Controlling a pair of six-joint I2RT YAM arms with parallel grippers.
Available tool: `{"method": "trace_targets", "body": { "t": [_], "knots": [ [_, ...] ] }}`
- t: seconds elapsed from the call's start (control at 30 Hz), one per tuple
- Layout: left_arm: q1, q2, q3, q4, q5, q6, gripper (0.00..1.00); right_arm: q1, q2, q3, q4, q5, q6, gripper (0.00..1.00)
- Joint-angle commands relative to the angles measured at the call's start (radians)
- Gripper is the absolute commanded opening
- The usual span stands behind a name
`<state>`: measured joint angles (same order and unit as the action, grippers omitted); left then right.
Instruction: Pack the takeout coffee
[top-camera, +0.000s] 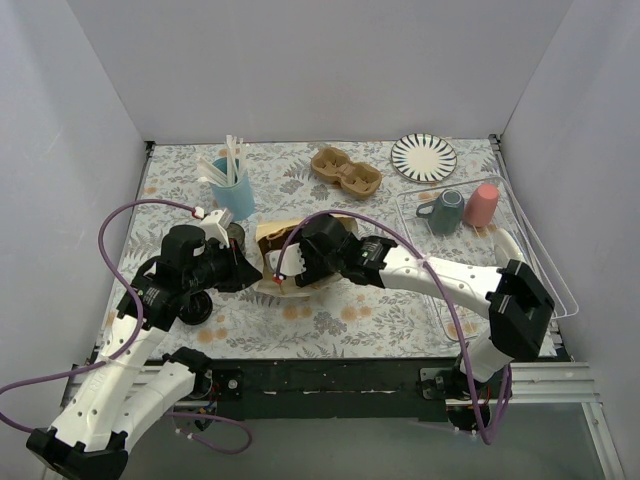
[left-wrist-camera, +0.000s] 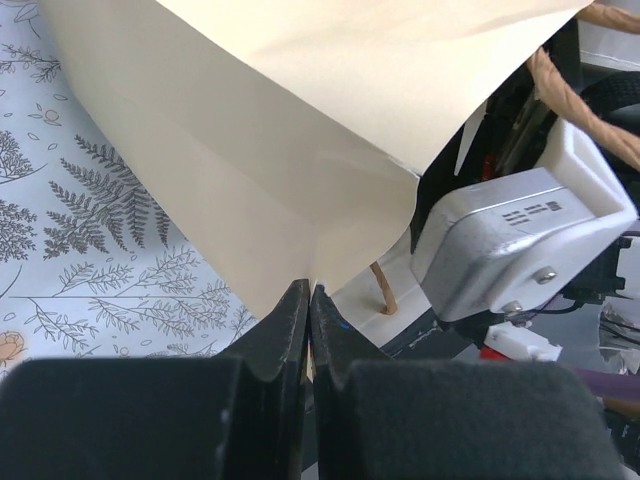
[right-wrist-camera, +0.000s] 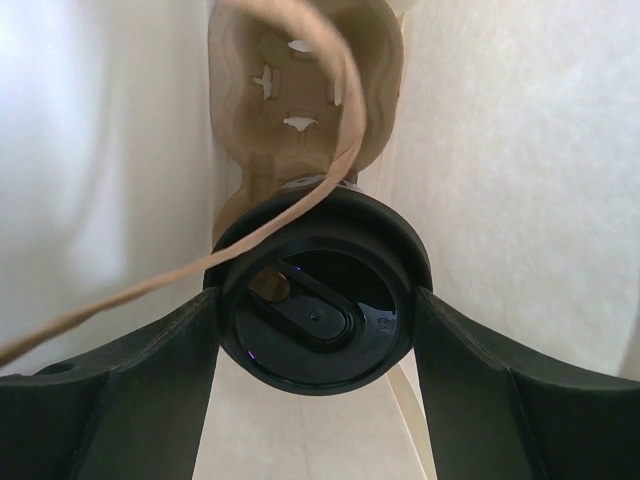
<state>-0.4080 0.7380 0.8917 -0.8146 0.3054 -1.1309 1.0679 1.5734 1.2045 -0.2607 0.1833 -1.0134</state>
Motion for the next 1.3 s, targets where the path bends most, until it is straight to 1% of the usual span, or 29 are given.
{"method": "trace_targets", "body": {
  "t": [0.0, 0.13, 0.4, 0.73, 1.27],
  "knots": [
    [-0.002, -0.005, 0.023, 0.002, 0.024, -0.015, 0.0, 0.0, 0.026, 0.058, 0.063, -0.007, -0.031, 0.51],
    [-0.002, -0.008, 0.018, 0.003, 0.014, -0.017, 0.0, -0.002, 0.034, 0.063, 0.063, -0.007, -0.045, 0.51],
    [-0.002, 0.008, 0.027, -0.017, -0.032, -0.015, 0.0, -0.034, -0.021, -0.008, 0.069, 0.027, -0.068, 0.51],
    [-0.002, 0.024, 0.042, -0.02, -0.043, -0.017, 0.0, -0.062, -0.042, -0.043, 0.02, 0.039, -0.106, 0.5],
    [-0.002, 0.026, 0.047, -0.009, -0.025, -0.033, 0.0, -0.065, 0.019, -0.04, 0.054, -0.011, -0.099, 0.5]
  ]
}}
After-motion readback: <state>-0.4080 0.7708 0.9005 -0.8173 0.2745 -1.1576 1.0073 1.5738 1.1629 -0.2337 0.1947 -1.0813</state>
